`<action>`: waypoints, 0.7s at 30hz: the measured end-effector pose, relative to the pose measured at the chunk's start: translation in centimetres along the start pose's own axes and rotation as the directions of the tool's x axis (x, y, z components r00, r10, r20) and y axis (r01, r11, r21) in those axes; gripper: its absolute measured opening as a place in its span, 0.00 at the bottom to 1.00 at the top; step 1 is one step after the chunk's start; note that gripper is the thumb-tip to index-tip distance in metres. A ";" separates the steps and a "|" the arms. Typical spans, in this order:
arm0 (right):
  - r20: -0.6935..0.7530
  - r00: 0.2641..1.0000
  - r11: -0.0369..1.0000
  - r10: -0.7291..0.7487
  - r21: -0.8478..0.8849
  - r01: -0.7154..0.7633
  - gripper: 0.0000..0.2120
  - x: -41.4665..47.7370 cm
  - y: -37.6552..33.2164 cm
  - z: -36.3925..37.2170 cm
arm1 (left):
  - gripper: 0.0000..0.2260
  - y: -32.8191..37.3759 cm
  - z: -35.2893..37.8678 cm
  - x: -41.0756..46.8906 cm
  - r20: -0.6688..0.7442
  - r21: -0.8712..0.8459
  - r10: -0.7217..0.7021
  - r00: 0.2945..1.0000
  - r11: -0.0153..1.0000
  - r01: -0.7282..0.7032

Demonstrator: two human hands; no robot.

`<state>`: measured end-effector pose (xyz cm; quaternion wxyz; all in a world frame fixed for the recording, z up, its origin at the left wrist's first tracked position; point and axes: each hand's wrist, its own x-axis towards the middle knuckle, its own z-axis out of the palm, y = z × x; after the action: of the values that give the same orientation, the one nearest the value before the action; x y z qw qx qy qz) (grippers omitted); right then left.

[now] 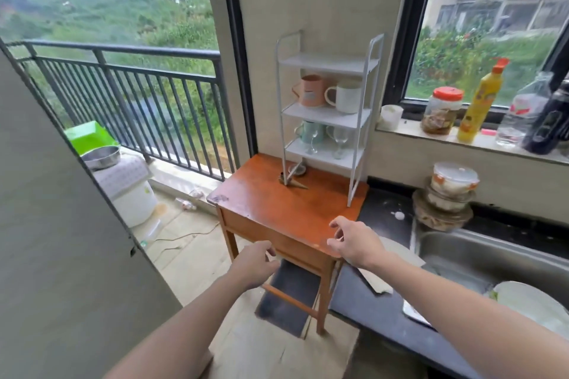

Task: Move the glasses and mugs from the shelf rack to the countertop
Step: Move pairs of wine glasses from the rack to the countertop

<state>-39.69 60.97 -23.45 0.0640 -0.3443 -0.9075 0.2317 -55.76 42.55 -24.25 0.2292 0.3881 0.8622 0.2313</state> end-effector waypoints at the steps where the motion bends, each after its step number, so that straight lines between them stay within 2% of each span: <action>1: -0.016 1.000 1.000 0.013 0.006 -0.013 0.20 1.7 0.3 0.0 | 0.10 0.1 -0.4 1.8 0.001 -0.002 0.017 1.000 1.000 -0.017; 6: -0.108 0.991 0.994 0.079 0.089 -0.069 0.22 10.8 1.7 -0.2 | 0.10 1.5 -2.6 11.4 -0.004 0.001 0.059 0.998 0.998 -0.059; 12: -0.154 0.967 0.959 0.205 0.231 -0.166 0.27 20.5 3.0 -1.2 | 0.10 3.1 -5.1 21.5 -0.007 -0.013 0.073 0.997 0.997 -0.073; 15: -0.175 0.943 0.925 0.284 0.308 -0.221 0.28 23.5 3.7 -1.2 | 0.08 3.7 -5.8 25.4 -0.006 -0.057 0.078 0.997 0.995 -0.078; 21: -0.180 0.878 0.824 0.443 0.466 -0.321 0.30 28.5 5.1 0.5 | 0.13 5.0 -5.8 34.1 0.004 -0.115 0.133 0.991 0.985 -0.131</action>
<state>-58.26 82.78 -27.53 0.2168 -0.5278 -0.7283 0.3795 -76.55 70.69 -24.21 0.2405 0.4320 0.8184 0.2927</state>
